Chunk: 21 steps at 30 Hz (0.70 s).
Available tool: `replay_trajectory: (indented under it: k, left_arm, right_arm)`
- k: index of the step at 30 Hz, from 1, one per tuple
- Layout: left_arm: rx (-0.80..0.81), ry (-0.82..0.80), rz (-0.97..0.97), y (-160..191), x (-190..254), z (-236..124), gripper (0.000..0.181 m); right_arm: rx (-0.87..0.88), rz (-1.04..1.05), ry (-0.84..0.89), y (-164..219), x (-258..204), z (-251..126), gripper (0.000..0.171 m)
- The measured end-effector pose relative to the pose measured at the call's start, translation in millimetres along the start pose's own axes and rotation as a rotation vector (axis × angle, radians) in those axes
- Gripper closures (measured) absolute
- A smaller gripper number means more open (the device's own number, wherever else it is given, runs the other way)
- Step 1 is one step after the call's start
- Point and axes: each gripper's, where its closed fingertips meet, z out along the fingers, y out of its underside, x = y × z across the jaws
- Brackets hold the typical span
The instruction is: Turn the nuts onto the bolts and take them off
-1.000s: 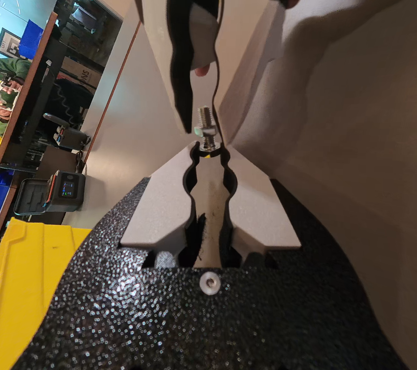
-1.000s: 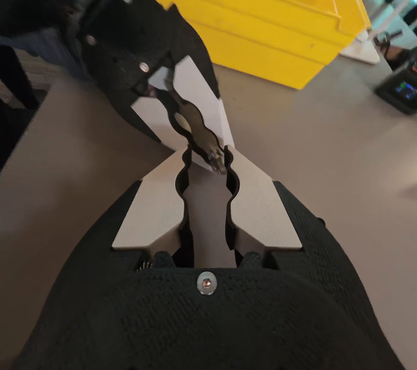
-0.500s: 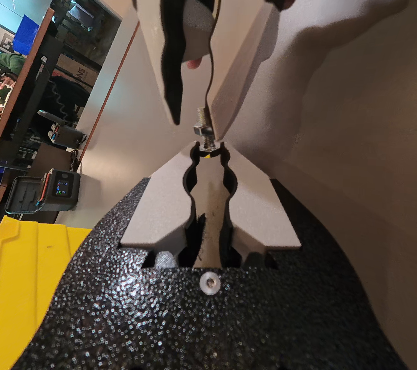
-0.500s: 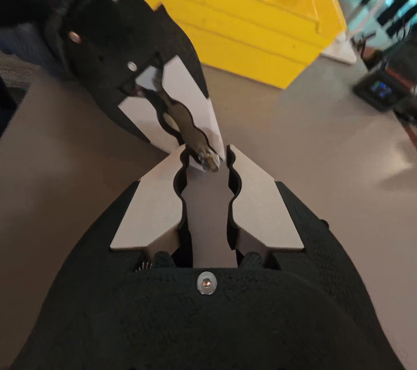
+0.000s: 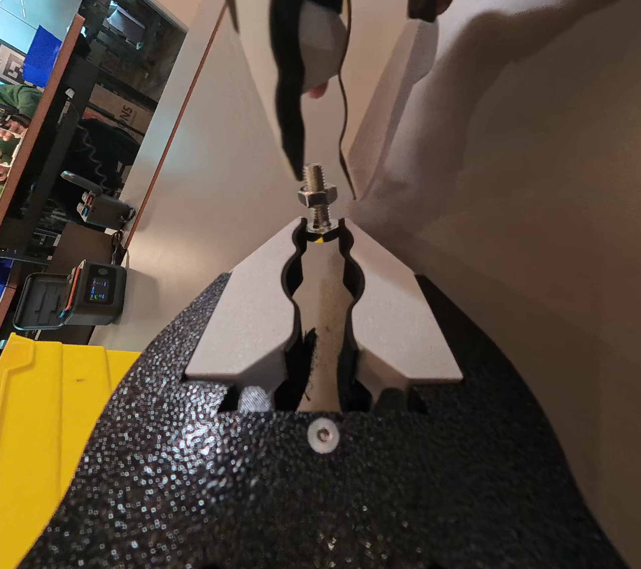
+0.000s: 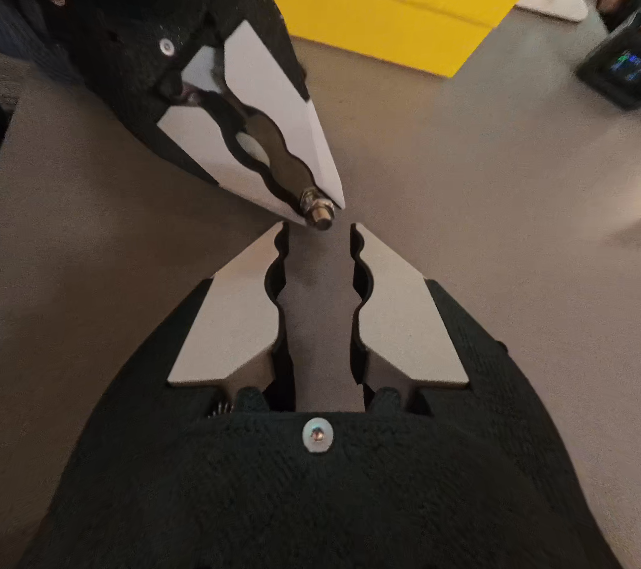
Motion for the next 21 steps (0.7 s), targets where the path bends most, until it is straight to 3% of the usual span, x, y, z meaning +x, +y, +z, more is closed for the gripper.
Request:
replay_trajectory:
  k: [3,9,15,21]
  left_arm:
    - [-0.001,-0.002,0.005,0,0,0,0.165]
    - [-0.005,-0.004,0.013,0,0,0,0.165]
    - [-0.002,-0.003,0.006,0,0,0,0.165]
    - [-0.003,-0.004,0.01,0,0,0,0.165]
  right_arm:
    - [-0.005,0.039,-0.053,6,-5,4,0.139]
    - [0.23,-0.021,-0.087,-36,-18,-5,0.136]
    - [0.007,0.095,-0.059,7,-1,-1,0.137]
    - [0.192,-0.08,-0.06,-35,-21,0,0.134]
